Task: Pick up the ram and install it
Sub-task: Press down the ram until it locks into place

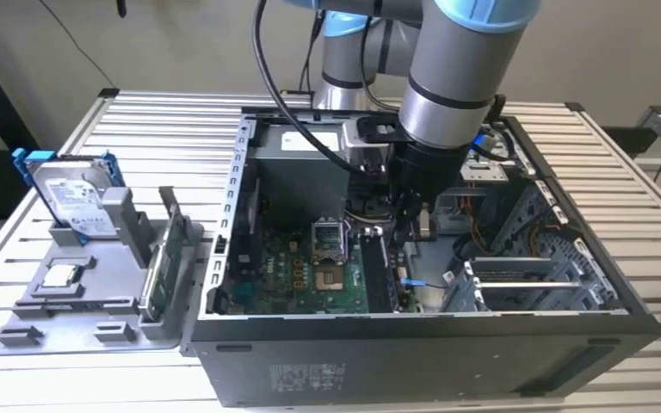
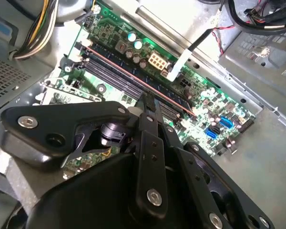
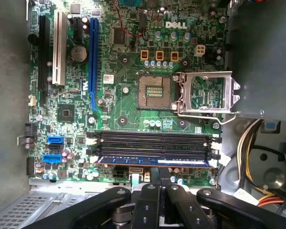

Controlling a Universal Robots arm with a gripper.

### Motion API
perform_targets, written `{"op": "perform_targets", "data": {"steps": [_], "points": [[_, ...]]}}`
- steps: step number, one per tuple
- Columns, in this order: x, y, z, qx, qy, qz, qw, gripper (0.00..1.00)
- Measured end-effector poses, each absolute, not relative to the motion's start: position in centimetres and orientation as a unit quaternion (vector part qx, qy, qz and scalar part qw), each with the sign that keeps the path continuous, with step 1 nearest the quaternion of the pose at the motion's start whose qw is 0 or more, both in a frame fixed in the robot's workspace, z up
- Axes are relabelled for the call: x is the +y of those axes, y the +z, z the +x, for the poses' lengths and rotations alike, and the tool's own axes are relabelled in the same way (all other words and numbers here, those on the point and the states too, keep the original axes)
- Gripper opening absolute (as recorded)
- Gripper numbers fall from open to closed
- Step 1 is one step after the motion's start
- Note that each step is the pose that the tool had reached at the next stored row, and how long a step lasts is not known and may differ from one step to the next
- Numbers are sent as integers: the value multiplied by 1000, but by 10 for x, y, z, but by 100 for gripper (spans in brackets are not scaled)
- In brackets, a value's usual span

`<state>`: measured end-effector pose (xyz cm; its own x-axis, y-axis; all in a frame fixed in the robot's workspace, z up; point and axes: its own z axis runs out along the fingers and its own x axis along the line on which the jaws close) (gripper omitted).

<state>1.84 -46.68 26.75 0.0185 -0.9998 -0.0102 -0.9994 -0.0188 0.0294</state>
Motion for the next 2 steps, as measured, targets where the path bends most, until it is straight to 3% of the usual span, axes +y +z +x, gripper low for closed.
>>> {"op": "perform_targets", "data": {"steps": [2], "points": [[-467, 267, 18, -700, -14, 714, 7, 11]]}}
